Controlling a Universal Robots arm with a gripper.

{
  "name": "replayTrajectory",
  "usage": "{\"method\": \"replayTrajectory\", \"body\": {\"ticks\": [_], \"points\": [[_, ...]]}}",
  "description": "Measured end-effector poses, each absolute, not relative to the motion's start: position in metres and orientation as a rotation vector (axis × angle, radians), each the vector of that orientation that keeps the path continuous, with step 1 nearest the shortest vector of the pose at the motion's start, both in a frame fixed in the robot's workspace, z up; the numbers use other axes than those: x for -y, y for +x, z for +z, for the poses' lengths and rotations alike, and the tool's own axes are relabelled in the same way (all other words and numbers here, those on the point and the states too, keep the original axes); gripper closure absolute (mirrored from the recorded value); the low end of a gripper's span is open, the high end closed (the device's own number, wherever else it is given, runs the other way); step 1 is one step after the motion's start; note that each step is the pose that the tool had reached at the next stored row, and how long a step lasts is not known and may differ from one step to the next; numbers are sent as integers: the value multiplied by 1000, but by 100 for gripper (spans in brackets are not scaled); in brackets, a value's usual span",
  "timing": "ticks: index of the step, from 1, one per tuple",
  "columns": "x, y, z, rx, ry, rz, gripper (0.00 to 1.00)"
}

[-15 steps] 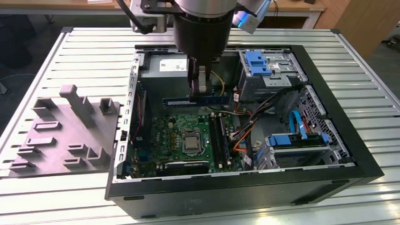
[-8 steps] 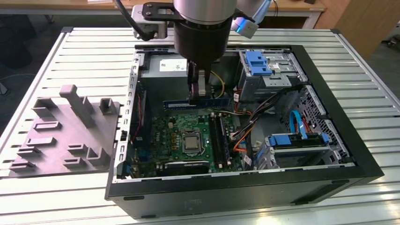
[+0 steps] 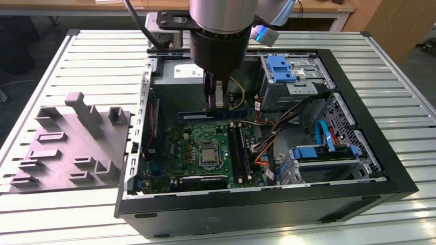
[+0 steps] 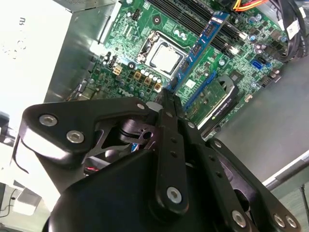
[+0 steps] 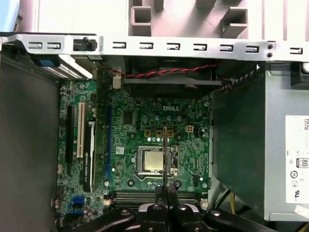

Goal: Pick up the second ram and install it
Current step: 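Pick up the second ram and move it above second insertion slot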

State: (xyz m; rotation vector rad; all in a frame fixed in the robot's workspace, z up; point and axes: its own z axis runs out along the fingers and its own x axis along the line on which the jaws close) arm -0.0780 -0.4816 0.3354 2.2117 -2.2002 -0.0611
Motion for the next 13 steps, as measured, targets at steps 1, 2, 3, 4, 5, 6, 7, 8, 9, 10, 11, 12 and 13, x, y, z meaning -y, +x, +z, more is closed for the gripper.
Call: {"method": "replayTrajectory", "body": {"ticks": [1, 2, 3, 4, 5, 6, 7, 8, 9, 10, 11, 12, 13], "points": [[482, -78, 335, 2200, 2211, -61, 89], [482, -78, 334, 2200, 2211, -60, 89], [482, -78, 334, 2200, 2211, -60, 89], [482, -78, 333, 2200, 2211, -60, 89], [482, -78, 333, 2200, 2211, -60, 89], [482, -78, 332, 2200, 2211, -60, 89], [482, -78, 331, 2200, 2211, -60, 89], [482, -78, 330, 2200, 2211, -60, 89], [482, -78, 329, 2200, 2211, -60, 89], [482, -78, 329, 2200, 2211, -60, 89], [482, -78, 329, 2200, 2211, -60, 89], [482, -78, 329, 2200, 2211, -60, 89], [482, -78, 329, 2200, 2211, -60, 89]]}}
